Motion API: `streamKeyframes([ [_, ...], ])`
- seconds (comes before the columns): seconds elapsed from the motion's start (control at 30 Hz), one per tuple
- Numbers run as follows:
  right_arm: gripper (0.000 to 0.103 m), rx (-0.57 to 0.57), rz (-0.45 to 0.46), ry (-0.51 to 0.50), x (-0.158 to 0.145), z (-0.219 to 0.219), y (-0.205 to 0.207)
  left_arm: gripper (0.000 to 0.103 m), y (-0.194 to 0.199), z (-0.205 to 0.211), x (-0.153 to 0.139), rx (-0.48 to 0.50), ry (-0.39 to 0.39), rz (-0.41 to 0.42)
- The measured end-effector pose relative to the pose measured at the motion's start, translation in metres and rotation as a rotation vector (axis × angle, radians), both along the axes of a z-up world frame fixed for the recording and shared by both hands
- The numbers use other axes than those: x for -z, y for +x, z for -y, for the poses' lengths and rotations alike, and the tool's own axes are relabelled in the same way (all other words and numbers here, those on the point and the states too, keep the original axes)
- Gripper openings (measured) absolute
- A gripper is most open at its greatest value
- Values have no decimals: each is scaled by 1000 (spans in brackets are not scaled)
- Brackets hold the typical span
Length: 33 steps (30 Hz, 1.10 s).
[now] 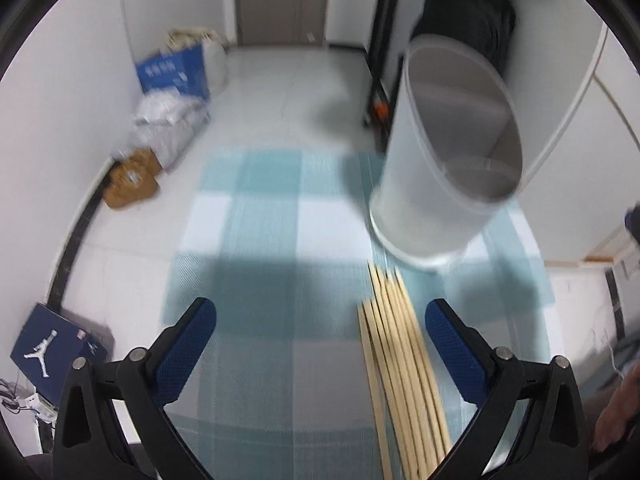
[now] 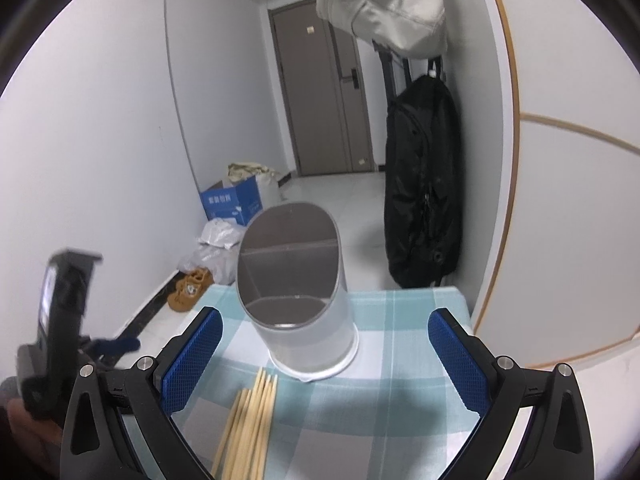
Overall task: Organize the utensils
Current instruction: 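Lower the left gripper onto the wooden chopstick bundle and grasp one chopstick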
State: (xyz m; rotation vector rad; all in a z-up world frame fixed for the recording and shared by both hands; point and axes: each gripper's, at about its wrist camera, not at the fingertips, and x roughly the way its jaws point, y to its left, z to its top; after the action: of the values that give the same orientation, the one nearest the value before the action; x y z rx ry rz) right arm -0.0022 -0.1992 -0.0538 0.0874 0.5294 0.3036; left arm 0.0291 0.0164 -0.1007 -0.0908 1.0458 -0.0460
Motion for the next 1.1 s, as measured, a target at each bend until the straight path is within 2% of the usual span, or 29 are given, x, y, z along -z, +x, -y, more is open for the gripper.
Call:
streamKeyframes([
  [0.2, 103, -7, -44, -15, 5, -2, 4, 96, 1, 4, 24, 45, 17, -140],
  [0.3, 103, -14, -67, -21, 8, -2, 7, 94, -1, 11, 27, 70, 43, -166],
  [0.4, 103, -13, -81, -30, 9, -1, 8, 88, -2, 15, 34, 79, 98, -199],
  [0.5, 103, -9, -100, -29, 12, 2, 10, 87, -1, 16, 43, 77, 101, -250],
  [0.7, 103, 1, -112, -18, 11, 5, 8, 87, 4, 17, 46, 60, 86, -271],
  [0.9, 103, 2, -102, -21, 9, 7, 5, 86, 10, 22, 51, 49, 104, -298],
  [0.97, 103, 5, -100, -21, 10, 9, 4, 79, 12, 20, 51, 48, 100, -293],
  [1.03, 103, 7, -107, -14, 11, 10, 5, 63, 14, 18, 50, 49, 99, -280],
  [1.07, 103, 6, -112, -7, 12, 11, 5, 58, 15, 18, 49, 51, 96, -272],
  [1.1, 103, 5, -117, 1, 12, 12, 6, 48, 17, 18, 49, 51, 96, -266],
])
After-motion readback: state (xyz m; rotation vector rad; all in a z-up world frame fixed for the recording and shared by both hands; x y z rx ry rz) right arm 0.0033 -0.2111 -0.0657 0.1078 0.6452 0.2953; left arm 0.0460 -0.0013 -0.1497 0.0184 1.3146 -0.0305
